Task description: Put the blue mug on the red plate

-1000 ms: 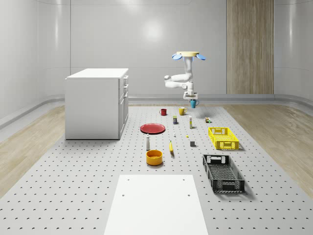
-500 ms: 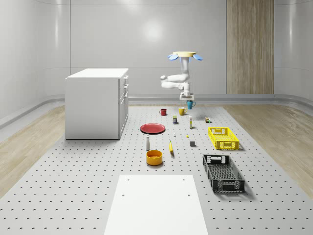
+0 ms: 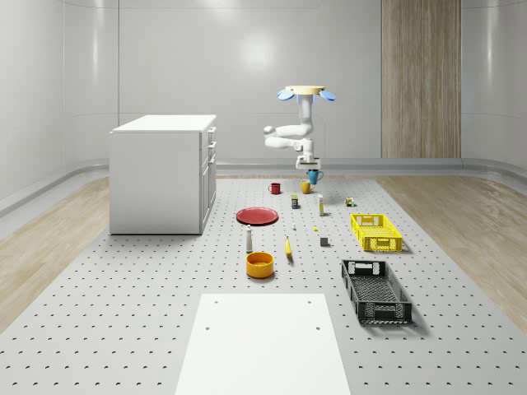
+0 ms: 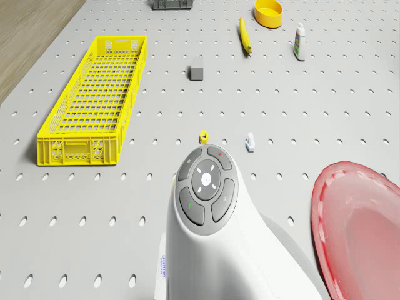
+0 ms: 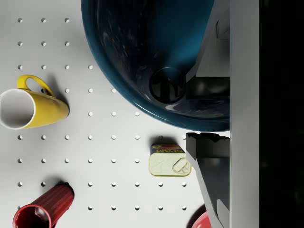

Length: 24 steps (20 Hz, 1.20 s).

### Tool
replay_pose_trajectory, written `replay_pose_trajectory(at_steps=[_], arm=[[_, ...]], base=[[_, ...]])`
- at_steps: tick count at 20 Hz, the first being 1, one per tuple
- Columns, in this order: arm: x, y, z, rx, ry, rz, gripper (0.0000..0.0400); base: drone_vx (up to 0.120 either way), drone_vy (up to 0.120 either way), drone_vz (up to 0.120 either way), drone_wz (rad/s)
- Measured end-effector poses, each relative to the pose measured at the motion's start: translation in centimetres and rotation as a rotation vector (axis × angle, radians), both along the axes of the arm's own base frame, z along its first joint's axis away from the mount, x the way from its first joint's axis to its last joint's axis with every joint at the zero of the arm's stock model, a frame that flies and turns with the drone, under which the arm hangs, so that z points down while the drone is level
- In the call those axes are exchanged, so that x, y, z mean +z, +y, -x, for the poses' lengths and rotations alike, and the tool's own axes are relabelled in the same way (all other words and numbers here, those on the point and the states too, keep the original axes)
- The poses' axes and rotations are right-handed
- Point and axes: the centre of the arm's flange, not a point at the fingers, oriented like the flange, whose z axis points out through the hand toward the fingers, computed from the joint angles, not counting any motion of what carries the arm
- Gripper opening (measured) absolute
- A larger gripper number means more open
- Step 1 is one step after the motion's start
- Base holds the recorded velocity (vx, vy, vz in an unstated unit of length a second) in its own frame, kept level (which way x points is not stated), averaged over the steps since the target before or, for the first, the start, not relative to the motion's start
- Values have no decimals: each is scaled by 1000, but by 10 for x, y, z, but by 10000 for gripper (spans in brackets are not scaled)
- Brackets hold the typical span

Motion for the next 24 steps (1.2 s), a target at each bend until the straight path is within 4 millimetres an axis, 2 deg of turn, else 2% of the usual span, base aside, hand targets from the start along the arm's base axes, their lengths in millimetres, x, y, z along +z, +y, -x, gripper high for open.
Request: replay_pose_trajectory(at_steps=[24], arm=[[0, 0, 0, 0, 0, 0, 100]], base=[[120, -120, 0, 0]])
